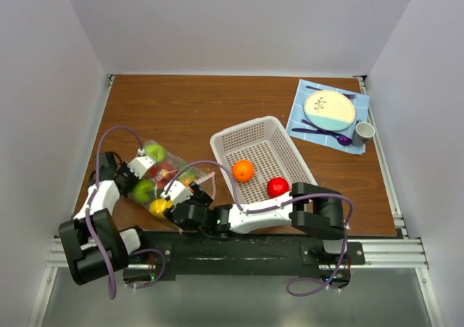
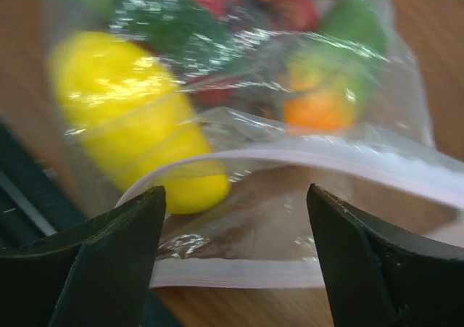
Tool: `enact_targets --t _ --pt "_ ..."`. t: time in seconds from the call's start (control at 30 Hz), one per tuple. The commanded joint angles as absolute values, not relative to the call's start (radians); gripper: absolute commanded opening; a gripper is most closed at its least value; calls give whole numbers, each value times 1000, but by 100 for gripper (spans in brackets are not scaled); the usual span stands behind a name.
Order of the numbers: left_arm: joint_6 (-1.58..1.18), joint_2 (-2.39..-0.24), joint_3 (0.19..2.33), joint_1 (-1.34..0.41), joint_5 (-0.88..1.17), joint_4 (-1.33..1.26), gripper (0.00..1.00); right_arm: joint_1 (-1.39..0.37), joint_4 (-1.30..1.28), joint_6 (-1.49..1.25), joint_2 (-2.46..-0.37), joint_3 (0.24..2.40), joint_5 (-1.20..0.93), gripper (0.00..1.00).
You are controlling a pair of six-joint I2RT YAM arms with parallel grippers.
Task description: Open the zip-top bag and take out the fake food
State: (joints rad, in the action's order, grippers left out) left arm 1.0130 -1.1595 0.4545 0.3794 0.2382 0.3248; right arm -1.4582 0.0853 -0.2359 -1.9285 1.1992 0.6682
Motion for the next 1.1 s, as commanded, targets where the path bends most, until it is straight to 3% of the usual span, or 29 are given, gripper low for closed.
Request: enact_targets --t 0.0,0.2,0.83,1.0,1.07 --pt "999 -1175 480 385 245 322 0 -1465 195 -201 -1956 1221 411 87" --pt "999 -1177 474 385 242 319 0 -1466 189 -210 -2008 1258 318 92" --pt "1012 -1152 463 385 247 371 0 -1476 204 -169 -2129 1422 399 92" --pt "1011 -1150 465 385 255 374 0 -1474 189 -189 -2171 1459 376 87" --pt "1009 -1149 469 385 255 380 0 -1474 186 -207 -2177 1453 371 78"
